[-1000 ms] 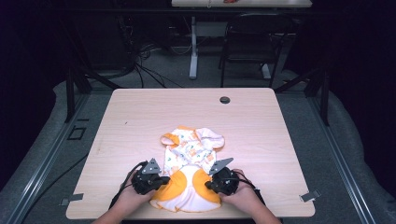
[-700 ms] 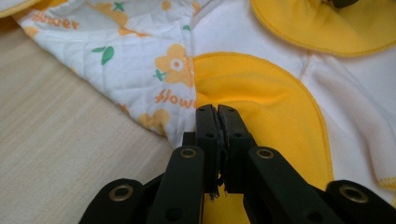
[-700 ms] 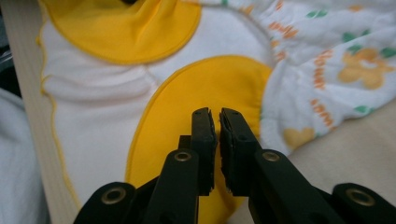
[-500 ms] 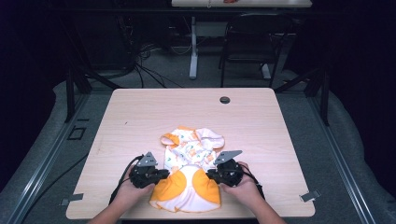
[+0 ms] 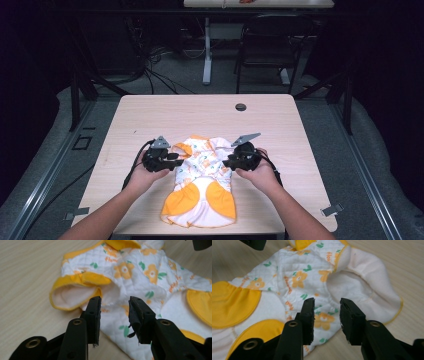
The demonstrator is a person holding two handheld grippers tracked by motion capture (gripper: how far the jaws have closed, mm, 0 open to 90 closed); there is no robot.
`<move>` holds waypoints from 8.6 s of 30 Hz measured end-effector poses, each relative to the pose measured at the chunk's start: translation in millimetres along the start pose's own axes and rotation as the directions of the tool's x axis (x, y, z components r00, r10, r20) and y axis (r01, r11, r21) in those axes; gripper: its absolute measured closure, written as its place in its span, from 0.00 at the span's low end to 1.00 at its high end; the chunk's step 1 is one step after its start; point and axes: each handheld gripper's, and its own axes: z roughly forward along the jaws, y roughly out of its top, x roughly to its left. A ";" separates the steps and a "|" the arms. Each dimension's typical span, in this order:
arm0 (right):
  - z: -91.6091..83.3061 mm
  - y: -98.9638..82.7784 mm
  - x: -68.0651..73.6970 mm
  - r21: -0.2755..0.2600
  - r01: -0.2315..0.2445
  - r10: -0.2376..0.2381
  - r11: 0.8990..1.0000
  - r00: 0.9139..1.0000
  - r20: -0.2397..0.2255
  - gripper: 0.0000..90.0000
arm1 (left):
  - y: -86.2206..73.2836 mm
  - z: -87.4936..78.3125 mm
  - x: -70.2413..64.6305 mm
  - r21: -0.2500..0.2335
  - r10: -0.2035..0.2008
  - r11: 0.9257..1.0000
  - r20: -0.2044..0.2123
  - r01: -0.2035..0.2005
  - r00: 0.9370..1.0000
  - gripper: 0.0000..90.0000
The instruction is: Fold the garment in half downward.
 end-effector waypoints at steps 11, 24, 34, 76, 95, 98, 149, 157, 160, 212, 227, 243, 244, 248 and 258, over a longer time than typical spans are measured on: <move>17.8 37.5 -34.6 0.033 -0.006 0.004 0.999 0.997 0.079 0.63 | 31.8 25.4 33.8 0.021 -0.018 1.000 -0.051 0.019 0.999 0.63; 54.3 53.4 -48.3 0.061 -0.009 0.000 0.998 0.989 0.147 0.66 | 42.6 54.6 51.0 0.028 -0.059 0.998 -0.095 0.062 0.994 0.65; 67.6 50.6 -56.9 0.062 -0.068 0.056 0.996 0.982 0.179 0.67 | 41.3 70.3 58.4 0.038 -0.074 0.996 -0.104 0.079 0.992 0.65; 79.4 47.0 -48.5 0.096 -0.081 0.069 0.992 0.990 0.123 0.97 | 35.4 72.4 49.1 0.092 -0.081 0.992 -0.085 0.089 0.993 0.96; 43.5 71.3 -35.3 -0.012 0.002 -0.001 1.000 0.993 0.121 0.97 | 53.1 29.3 49.6 -0.010 -0.057 0.998 -0.094 0.057 0.994 0.97; 40.8 75.6 -32.7 -0.011 0.024 -0.023 1.000 0.992 0.128 0.97 | 56.0 24.3 49.7 -0.014 -0.054 0.998 -0.099 0.053 0.994 0.97; -2.5 94.5 -6.6 -0.091 0.178 -0.161 0.980 0.972 0.170 0.97 | 66.6 -19.3 35.7 -0.126 0.031 0.991 -0.098 -0.044 0.995 0.97; -1.5 83.4 -2.6 -0.076 0.192 -0.180 0.978 0.972 0.150 0.97 | 61.6 -19.2 30.3 -0.109 0.049 0.992 -0.080 -0.057 0.996 0.97; -0.9 80.9 -1.5 -0.071 0.197 -0.185 0.978 0.971 0.152 0.97 | 58.2 -18.2 28.3 -0.103 0.052 0.993 -0.077 -0.060 0.996 0.97; -2.6 6.7 37.2 -0.002 0.197 -0.197 0.980 0.980 -0.016 0.84 | -7.2 -22.8 -15.4 -0.023 0.103 0.995 0.089 -0.101 0.991 0.88; -27.9 15.2 32.1 -0.095 0.139 -0.142 0.986 0.990 -0.019 0.93 | 9.6 -35.9 -12.2 -0.049 0.079 0.996 0.051 -0.077 0.996 0.89; 20.8 16.2 24.8 0.013 0.115 -0.114 0.993 0.993 -0.037 1.00 | 9.1 -10.6 -11.4 0.000 0.053 0.999 0.078 -0.053 0.996 1.00; 20.8 15.1 26.5 0.017 0.113 -0.113 0.993 0.993 -0.043 1.00 | 8.5 -11.8 -12.7 -0.002 0.055 0.998 0.084 -0.055 0.995 1.00; 16.5 10.5 34.2 0.010 0.135 -0.134 0.991 0.988 -0.075 1.00 | 5.2 -18.1 -19.0 -0.005 0.069 0.998 0.106 -0.069 0.992 1.00; 5.2 -10.1 56.4 0.005 0.176 -0.174 0.984 0.976 -0.134 1.00 | -12.1 -24.0 -35.5 0.019 0.089 0.996 0.148 -0.092 0.985 1.00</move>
